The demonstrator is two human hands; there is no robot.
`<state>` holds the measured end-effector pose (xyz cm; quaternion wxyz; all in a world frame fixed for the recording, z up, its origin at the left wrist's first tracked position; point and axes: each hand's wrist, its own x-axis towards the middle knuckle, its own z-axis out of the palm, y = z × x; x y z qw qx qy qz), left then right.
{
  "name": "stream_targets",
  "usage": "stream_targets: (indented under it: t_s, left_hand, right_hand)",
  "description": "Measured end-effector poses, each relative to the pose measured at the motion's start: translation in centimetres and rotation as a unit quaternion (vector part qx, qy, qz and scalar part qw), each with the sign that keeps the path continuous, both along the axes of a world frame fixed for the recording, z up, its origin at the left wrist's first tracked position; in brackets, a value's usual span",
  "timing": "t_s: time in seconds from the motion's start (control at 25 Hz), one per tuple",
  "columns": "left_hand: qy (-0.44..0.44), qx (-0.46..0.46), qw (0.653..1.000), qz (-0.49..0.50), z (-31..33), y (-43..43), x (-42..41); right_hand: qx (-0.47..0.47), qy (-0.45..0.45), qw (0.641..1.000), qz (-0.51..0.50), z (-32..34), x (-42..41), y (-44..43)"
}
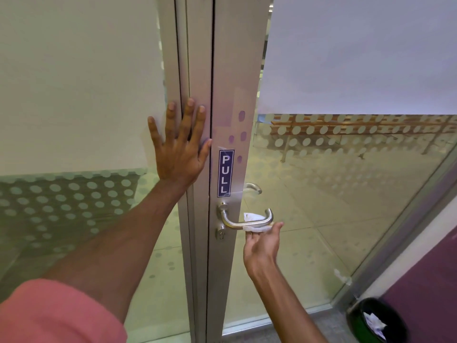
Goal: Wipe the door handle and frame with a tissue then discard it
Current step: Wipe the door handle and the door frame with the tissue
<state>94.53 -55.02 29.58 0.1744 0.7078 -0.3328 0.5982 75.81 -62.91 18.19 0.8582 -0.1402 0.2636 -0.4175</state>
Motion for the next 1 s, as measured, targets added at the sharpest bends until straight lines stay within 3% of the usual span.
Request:
stream_targets:
  t_s: [0.4,0.6,0.8,1.0]
  left_hand:
    - [-0.005,-0.003,1.0,-0.008,0.0,0.1,0.2]
    - [-0.009,0.001,1.0,-0.004,0.0,0.1,-0.1]
    - [-0.003,-0.001,1.0,-0.009,0.1,0.2,-0.1]
    - [-0.003,0.0,1.0,-0.008,0.1,0.1,0.1]
  right_hand:
    - [0.146,-0.062,0.987,0.022,2.4,4.1,6.4]
    - [0.142,-0.102,0.984,0.046,0.7,1.3,4.1]
    - [0.116,-0.069,0.989,0.062,1.0,-1.1,-0.3]
    - [0.162,-0.035,0.985,0.044,2.3,-0.5,-5.4]
